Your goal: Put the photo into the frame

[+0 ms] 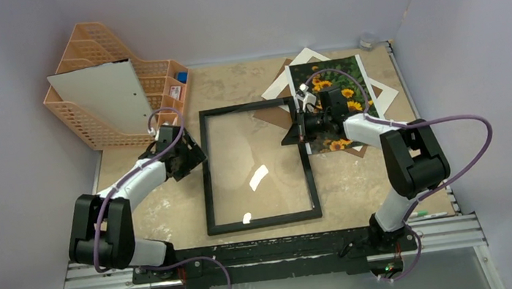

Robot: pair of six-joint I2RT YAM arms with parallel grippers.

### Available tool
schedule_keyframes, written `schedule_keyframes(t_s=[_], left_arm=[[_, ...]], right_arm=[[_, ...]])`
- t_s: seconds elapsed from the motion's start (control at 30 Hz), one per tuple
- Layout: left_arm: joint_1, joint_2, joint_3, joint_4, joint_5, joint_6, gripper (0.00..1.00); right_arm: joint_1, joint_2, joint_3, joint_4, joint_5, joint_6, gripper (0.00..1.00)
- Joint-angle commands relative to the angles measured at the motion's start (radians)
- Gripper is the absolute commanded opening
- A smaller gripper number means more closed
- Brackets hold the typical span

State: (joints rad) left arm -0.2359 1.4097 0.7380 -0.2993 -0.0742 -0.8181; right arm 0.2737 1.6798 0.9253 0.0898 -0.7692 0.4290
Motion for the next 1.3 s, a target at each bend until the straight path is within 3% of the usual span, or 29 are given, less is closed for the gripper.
schedule_keyframes(t_s=[0.0, 0.27, 0.53, 0.8, 1.27], left_arm=[[0.000, 0.006, -0.006, 0.037, 0.007, 0.017, 0.71], [0.001, 0.027, -0.005, 0.051, 0.032, 0.024, 0.70], [0.000, 0.051, -0.008, 0.072, 0.069, 0.043, 0.62], [0.001, 0.069, -0.005, 0.084, 0.070, 0.046, 0.61], [0.001, 0.086, 0.000, 0.101, 0.115, 0.054, 0.59]], right_arm=[[-0.002, -0.040, -0.002, 0.039, -0.023, 0.009, 0.00], [-0.002, -0.053, 0.006, 0.071, -0.033, 0.009, 0.00], [-0.002, -0.042, 0.037, 0.047, -0.036, 0.002, 0.00], [-0.002, -0.024, 0.019, 0.082, -0.037, 0.026, 0.00], [0.005, -0.020, -0.066, 0.268, -0.057, 0.091, 0.00]])
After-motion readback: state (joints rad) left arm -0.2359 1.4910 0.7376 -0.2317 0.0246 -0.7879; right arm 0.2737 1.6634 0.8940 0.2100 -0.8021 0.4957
